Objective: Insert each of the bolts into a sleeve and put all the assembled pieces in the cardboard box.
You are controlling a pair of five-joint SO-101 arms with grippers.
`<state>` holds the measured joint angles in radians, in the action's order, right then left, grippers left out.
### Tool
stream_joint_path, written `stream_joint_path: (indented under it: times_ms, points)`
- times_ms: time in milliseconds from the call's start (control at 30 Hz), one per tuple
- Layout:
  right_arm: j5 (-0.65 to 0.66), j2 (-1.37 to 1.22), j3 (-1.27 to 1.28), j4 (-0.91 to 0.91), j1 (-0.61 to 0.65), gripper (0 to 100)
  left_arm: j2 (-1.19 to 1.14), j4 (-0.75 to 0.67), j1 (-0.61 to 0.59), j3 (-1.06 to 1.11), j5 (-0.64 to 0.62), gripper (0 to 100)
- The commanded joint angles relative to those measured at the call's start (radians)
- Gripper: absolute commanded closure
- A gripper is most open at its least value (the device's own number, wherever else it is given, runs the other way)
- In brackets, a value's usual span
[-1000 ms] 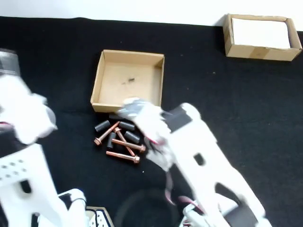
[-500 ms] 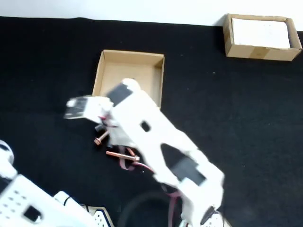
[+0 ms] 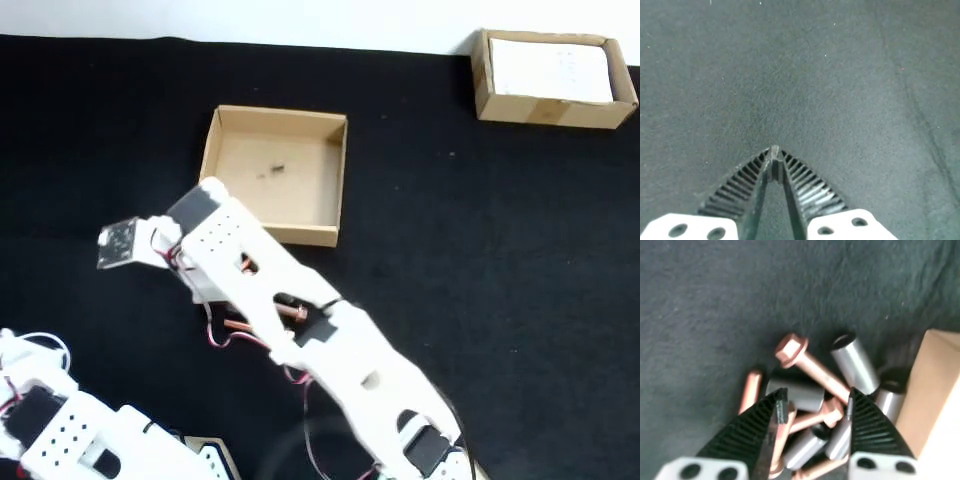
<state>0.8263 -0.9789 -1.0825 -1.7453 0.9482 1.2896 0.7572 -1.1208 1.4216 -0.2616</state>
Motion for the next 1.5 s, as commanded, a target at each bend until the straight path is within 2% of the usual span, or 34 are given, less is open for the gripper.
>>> stream_joint_path:
  times_ms: [0, 400, 800, 1033, 1100, 1167, 1333, 1467]
  points:
    - [0.066, -0.039, -0.131, -0.001, 0.008, 81.5, 0.013, -0.074, -0.01, 0.039, -0.008, 97]
    - [0.146, -0.09, -0.257, 0.007, 0.012, 81.5, 0.015, -0.114, -0.007, 0.061, -0.008, 97]
    - [0.184, -0.177, -0.206, 0.165, -0.05, 81.5, 0.016, -0.114, -0.005, 0.064, -0.008, 97]
    - [0.181, -0.259, -0.208, 0.168, -0.068, 81.7, 0.156, -0.109, -0.002, 0.111, -0.006, 97]
    - [0.181, -0.275, -0.214, 0.165, -0.074, 86.9, 0.16, -0.109, -0.002, 0.116, -0.008, 97]
    - [0.181, -0.28, -0.216, 0.166, -0.074, 98.9, 0.16, -0.109, 0.015, 0.12, -0.008, 97]
    - [0.172, -0.226, -0.217, 0.16, -0.09, 99.0, 0.159, -0.109, 0.062, 0.125, -0.008, 97]
    - [0.038, -0.076, -0.217, 0.157, -0.122, 99.1, 0.157, -0.064, 0.117, 0.128, -0.009, 97]
